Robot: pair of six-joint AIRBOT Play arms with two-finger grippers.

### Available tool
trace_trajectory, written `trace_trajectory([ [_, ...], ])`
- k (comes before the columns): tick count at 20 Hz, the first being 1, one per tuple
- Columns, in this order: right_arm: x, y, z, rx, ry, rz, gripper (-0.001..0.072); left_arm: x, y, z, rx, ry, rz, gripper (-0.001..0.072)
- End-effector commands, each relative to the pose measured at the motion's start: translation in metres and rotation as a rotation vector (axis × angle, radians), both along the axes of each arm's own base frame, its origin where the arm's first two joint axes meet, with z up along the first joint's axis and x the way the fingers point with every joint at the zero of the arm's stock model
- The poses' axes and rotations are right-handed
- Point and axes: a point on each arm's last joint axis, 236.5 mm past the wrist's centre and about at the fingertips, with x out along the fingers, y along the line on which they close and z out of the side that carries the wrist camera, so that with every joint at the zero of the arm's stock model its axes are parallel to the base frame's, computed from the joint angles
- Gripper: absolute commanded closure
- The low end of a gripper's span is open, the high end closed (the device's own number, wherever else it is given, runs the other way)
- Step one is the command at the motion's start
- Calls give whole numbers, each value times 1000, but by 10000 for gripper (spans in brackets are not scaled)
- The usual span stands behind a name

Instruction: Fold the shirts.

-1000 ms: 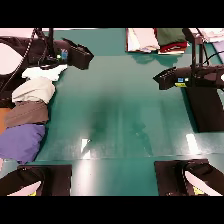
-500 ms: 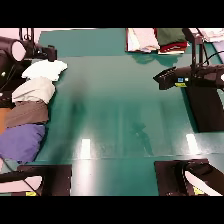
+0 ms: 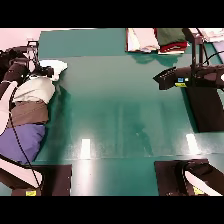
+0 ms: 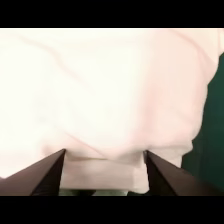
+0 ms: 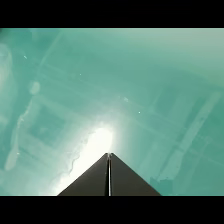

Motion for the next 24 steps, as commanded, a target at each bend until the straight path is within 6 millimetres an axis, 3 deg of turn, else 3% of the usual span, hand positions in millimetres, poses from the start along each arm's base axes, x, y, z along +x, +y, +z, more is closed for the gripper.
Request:
trace_trajectory([
  [1, -1, 1, 0, 0, 2, 3, 695, 23, -2, -2, -48, -101, 5, 117],
  [4, -3, 1, -2, -3, 14, 8, 695, 29, -3, 5, -73, -146, 19, 125],
  [5, -4, 1, -2, -4, 15, 8, 695, 28, -3, 4, -87, -142, 34, 317],
  [6, -3, 1, -2, -4, 15, 8, 696, 26, -3, 4, -94, -130, 45, 615],
  [7, -3, 1, -2, -4, 14, 8, 695, 25, -2, 8, -97, -123, 52, 673],
  [8, -3, 1, -2, -3, 13, 8, 696, 24, -1, 19, -100, -125, 60, 680],
  [10, 0, 1, 7, 2, -11, 4, 696, 28, -1, 67, -95, -194, 59, 681],
  [13, 13, 0, 55, 27, -143, -16, 696, 18, -7, 211, -51, -445, 7, 681],
  [15, 21, -7, 100, 24, -266, -38, 696, -20, -33, 316, 16, -602, -81, 681],
  [16, 23, -12, 122, 14, -327, -52, 696, -45, -50, 357, 47, -666, -131, 680],
  [18, 22, -23, 165, -7, -435, -77, 696, -100, -92, 421, 70, -768, -237, 681],
  [19, 20, -27, 184, -6, -478, -88, 696, -126, -114, 440, 57, -795, -288, 681],
  [21, 15, -39, 214, 6, -540, -118, 696, -164, -159, 453, 22, -795, -402, 681],
  [22, 12, -45, 227, 8, -564, -132, 696, -178, -186, 446, 0, -759, -470, 681],
  [24, 5, -55, 246, 4, -595, -154, 696, -199, -246, 413, -56, -636, -623, 681],
])
